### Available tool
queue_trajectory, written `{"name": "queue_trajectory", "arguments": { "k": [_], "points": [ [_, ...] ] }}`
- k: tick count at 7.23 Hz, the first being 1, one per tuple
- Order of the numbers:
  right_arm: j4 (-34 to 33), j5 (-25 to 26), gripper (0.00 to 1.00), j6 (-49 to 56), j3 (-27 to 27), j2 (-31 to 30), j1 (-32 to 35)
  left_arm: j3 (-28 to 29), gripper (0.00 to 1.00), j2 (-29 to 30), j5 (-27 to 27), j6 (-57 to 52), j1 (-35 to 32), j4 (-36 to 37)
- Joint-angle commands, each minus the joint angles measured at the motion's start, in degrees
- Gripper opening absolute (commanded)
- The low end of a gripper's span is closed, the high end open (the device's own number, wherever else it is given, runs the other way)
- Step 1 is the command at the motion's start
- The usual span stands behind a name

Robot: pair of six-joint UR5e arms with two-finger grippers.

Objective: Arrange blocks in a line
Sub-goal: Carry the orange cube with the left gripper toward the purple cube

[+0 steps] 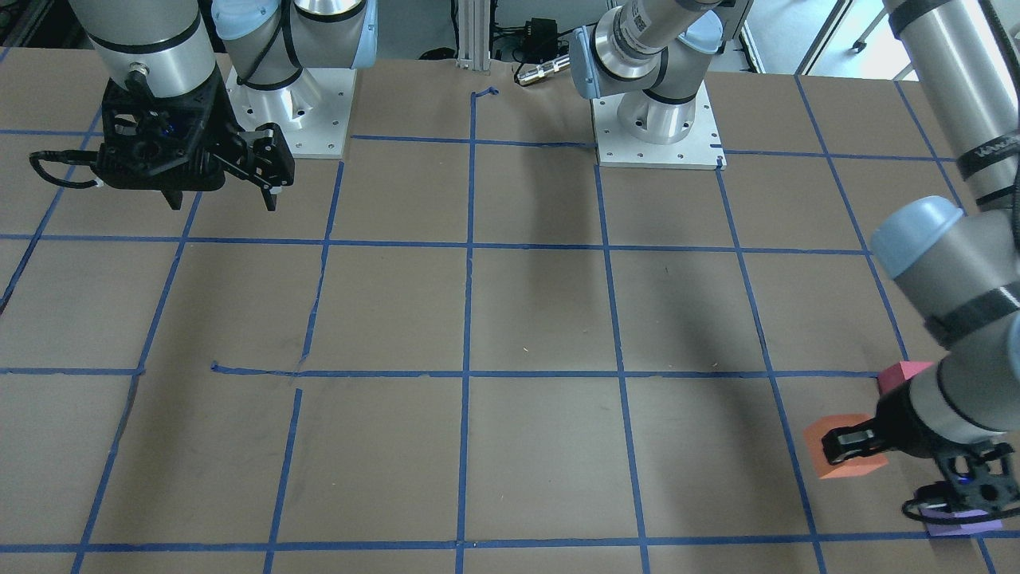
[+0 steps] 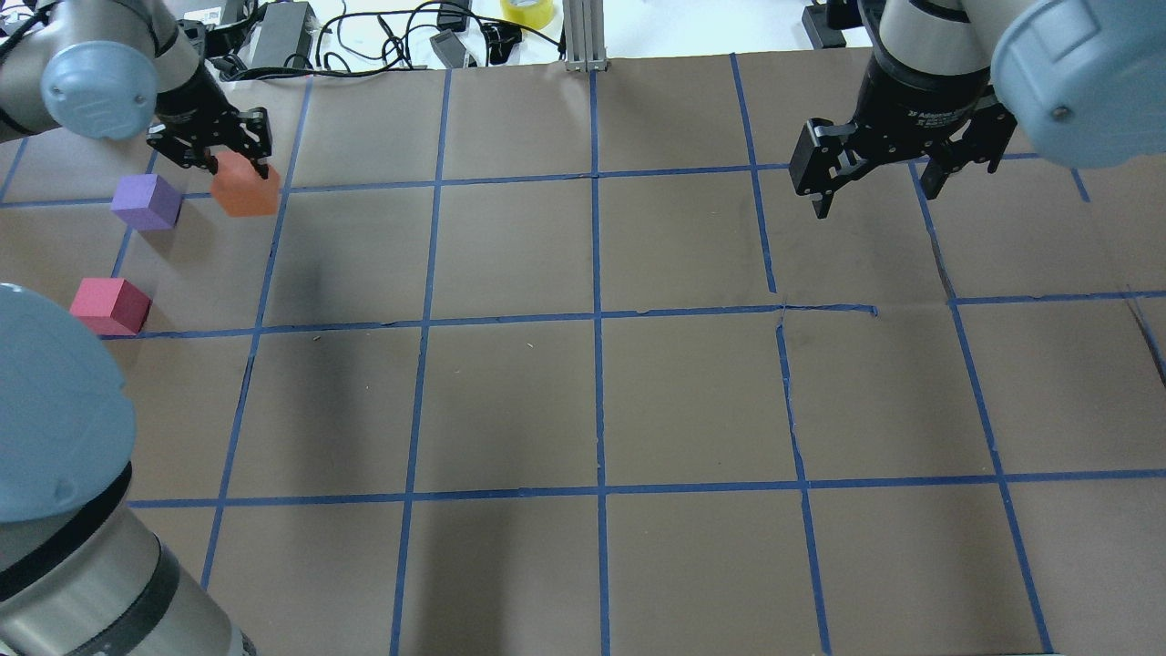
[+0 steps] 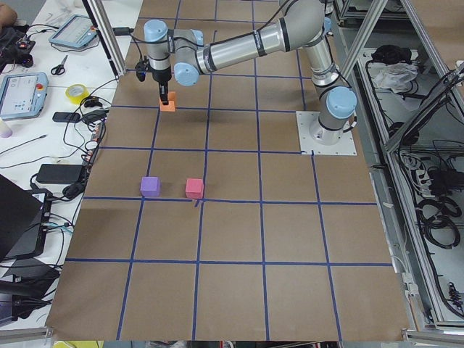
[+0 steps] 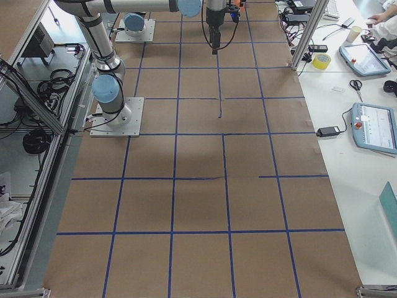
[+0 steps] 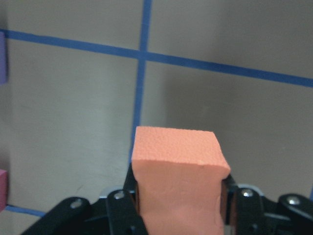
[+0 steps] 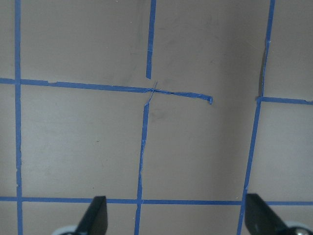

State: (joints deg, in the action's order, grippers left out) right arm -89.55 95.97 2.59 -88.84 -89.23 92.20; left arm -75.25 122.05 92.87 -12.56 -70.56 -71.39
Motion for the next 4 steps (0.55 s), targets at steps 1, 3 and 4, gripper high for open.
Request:
{"name": "queue_trajectory", "arguments": {
  "k": [1, 3, 4],
  "points": [
    [0.0, 0.1, 1.0, -0.1, 0.0, 0.0, 0.0, 1.1, 0.0, 1.3, 0.0, -14.0, 9.3, 0.1],
    [0.0, 0.1, 1.0, -0.1, 0.0, 0.0, 0.0, 4.7, 0.0, 3.8, -2.9, -13.8, 12.5, 0.2],
    [0.1, 0.1, 1.0, -0.1, 0.0, 0.0, 0.0, 5.6, 0.0, 5.2, -2.8, -14.1, 13.1, 0.3]
  ]
}}
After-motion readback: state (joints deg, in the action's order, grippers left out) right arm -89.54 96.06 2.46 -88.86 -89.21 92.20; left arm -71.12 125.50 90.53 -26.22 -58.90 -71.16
